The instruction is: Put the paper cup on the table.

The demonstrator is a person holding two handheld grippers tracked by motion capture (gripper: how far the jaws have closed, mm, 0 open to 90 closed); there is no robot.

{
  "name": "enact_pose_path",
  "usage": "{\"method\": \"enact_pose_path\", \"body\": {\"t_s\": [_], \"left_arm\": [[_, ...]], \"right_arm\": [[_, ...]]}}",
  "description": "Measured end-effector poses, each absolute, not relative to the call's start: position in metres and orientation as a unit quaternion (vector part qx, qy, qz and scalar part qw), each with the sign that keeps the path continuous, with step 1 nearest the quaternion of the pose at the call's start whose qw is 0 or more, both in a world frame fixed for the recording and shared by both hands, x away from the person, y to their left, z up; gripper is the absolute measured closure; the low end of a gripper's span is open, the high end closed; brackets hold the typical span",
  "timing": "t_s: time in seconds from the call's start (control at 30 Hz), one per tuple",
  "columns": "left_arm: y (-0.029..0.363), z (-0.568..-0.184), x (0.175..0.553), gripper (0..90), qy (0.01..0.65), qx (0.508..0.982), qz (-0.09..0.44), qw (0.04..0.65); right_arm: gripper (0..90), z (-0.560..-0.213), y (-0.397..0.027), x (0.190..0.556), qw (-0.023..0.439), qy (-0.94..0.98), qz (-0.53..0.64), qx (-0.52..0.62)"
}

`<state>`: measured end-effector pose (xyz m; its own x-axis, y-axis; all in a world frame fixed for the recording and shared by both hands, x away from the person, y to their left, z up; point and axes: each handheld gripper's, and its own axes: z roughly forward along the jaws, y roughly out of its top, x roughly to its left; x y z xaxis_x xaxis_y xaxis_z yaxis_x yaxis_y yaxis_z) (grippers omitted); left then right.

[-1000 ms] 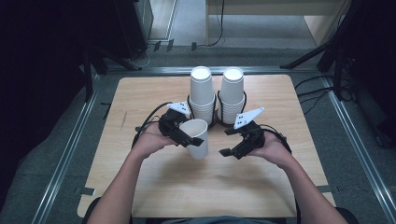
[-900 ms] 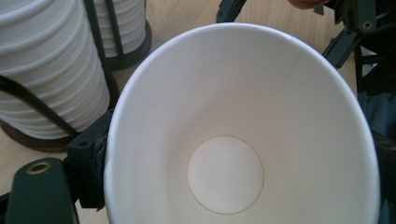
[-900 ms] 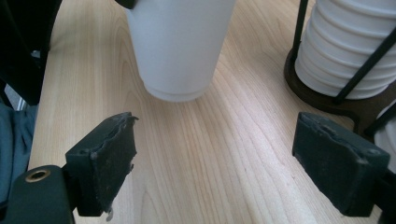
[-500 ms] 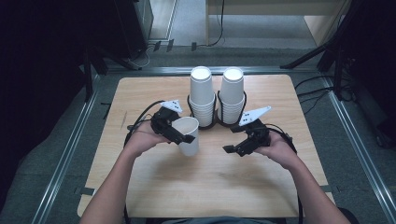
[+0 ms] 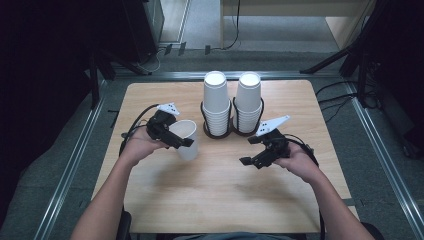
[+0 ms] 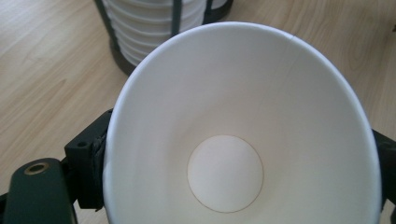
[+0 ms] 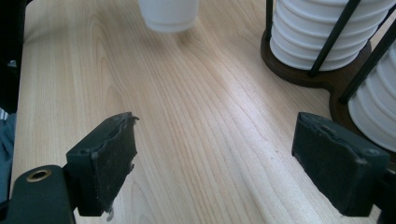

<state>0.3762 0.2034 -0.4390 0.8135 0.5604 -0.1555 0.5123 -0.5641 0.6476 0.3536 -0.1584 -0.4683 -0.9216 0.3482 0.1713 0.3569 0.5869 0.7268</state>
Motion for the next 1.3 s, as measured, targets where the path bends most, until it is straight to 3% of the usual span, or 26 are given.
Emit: {"method": "enact_pose_path", "body": {"t_s": [0.67, 1.3], "left_arm": [[0.239, -0.435, 0.41, 10.6, 0.341, 0.88, 0.08, 0.32], [0.268, -0.456, 0.421, 7.7, 0.393, 0.861, 0.127, 0.297]], "right_arm": [[14.2, -0.477, -0.162, 0.357, 0.004, -0.892, -0.404, -0.205], [14.3, -0.48, -0.16, 0.358, 0.005, -0.893, -0.4, -0.206]]}}
